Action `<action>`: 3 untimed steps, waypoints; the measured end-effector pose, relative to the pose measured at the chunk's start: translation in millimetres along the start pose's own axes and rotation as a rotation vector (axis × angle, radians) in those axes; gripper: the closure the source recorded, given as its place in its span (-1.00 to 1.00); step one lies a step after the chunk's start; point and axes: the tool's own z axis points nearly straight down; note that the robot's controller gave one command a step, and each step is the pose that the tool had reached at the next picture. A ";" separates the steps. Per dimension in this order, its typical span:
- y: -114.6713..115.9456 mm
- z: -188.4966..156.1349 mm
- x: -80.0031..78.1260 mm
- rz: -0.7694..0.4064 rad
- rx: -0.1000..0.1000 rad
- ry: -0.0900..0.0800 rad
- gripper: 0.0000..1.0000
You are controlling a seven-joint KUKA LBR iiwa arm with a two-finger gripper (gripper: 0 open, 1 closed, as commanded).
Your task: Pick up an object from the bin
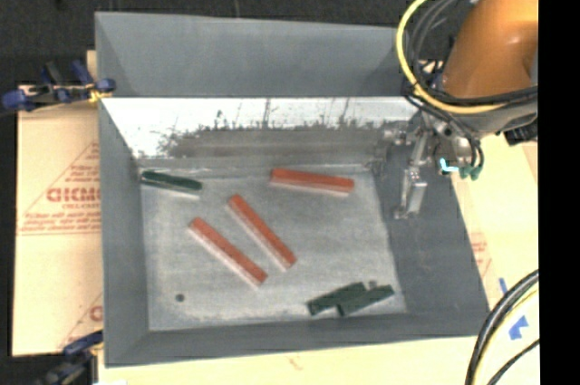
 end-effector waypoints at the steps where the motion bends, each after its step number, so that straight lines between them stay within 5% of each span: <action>1: 0.4 -4.3 -1.5 -0.002 0.001 -0.008 -1.00; 2: 17.8 50.8 7.8 -0.015 0.002 -0.012 -1.00; 3: 33.4 74.7 39.3 -0.206 0.000 -0.002 -1.00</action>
Offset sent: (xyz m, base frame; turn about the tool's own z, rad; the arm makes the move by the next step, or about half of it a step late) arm -0.0232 0.0445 -0.1285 -0.0304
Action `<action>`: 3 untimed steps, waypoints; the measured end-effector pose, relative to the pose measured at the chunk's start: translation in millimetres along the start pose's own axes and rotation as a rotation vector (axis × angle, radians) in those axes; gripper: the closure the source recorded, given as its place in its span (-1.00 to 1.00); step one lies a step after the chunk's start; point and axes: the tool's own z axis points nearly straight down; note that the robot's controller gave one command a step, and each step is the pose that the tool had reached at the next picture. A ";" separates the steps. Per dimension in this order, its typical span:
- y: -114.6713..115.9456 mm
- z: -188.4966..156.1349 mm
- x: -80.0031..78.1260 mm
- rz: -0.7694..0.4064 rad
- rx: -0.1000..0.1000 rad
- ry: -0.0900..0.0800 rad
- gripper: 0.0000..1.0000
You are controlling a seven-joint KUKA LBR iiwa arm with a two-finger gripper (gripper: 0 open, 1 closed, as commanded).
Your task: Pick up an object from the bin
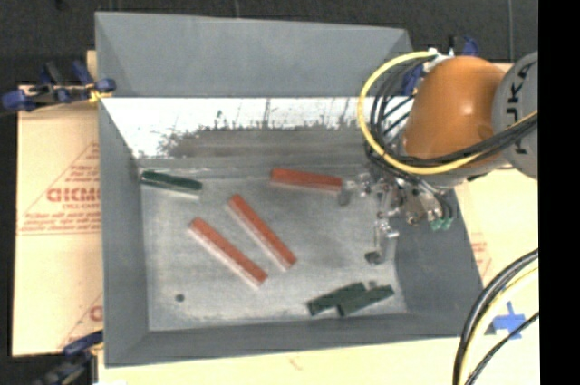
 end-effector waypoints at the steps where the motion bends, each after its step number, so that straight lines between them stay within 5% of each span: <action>1: 6.5 14.5 11.3 -0.104 0.001 -0.005 -1.00; 2: 15.2 36.6 25.1 0.024 0.000 -0.005 -1.00; 3: -0.6 65.1 38.6 -0.213 0.001 -0.005 -1.00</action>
Offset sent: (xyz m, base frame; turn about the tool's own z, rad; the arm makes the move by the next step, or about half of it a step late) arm -0.0668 0.0232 -0.0913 -0.5183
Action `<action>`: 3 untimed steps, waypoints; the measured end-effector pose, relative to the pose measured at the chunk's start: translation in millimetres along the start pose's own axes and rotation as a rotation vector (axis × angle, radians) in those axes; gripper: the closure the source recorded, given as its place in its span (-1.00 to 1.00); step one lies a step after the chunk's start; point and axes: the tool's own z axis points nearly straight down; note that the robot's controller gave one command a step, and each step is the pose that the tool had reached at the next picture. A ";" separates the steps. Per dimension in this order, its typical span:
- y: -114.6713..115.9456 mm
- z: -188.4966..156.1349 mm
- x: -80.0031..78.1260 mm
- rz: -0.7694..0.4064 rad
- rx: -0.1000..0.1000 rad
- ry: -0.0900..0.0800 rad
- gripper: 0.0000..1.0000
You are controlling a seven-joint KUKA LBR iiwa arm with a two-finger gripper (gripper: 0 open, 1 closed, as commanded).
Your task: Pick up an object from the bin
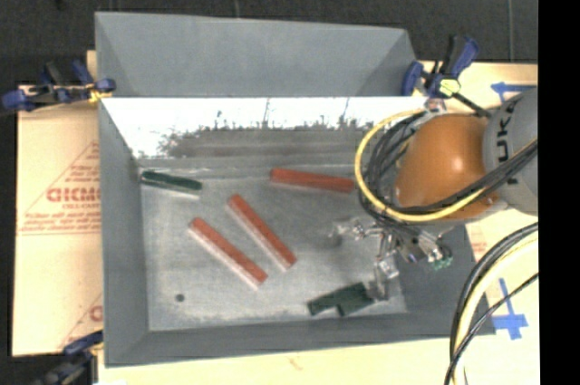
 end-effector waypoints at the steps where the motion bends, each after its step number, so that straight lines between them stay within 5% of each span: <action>1: 12.1 12.9 9.3 -0.143 0.001 0.003 -1.00; 2: 36.6 22.7 17.9 -0.290 0.004 -0.005 1.00; 3: 36.6 22.7 17.9 -0.291 0.004 -0.006 1.00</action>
Offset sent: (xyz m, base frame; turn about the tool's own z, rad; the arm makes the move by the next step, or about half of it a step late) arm -0.0347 0.0271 -0.0263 -0.2893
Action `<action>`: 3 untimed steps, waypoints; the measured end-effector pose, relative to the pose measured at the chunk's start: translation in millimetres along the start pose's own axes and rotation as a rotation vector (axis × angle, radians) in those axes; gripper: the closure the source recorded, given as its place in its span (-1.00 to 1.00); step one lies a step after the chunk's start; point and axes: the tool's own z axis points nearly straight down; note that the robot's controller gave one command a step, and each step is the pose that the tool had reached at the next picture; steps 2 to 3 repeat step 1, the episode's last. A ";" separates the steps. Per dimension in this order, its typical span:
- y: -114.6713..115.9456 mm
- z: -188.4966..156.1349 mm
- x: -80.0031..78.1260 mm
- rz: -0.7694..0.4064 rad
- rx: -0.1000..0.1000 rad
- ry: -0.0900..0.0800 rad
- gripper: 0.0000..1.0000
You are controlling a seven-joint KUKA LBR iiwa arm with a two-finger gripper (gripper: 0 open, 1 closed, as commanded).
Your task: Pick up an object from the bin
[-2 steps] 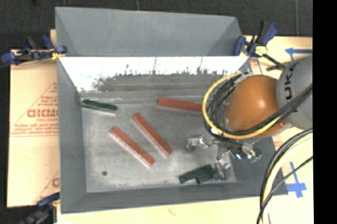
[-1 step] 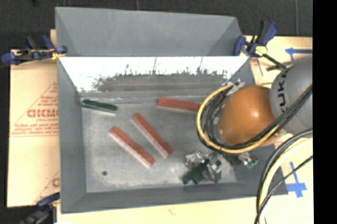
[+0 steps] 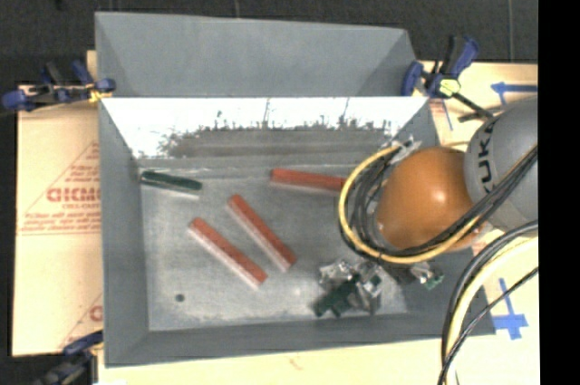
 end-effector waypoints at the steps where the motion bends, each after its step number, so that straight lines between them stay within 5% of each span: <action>1: -21.5 -143.6 9.8 -0.004 -0.006 0.005 1.00; 3: -21.5 -143.6 9.8 -0.004 -0.006 0.005 1.00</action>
Offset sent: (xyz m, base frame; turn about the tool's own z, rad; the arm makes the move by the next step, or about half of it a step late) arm 0.0000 0.0000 0.0000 0.0000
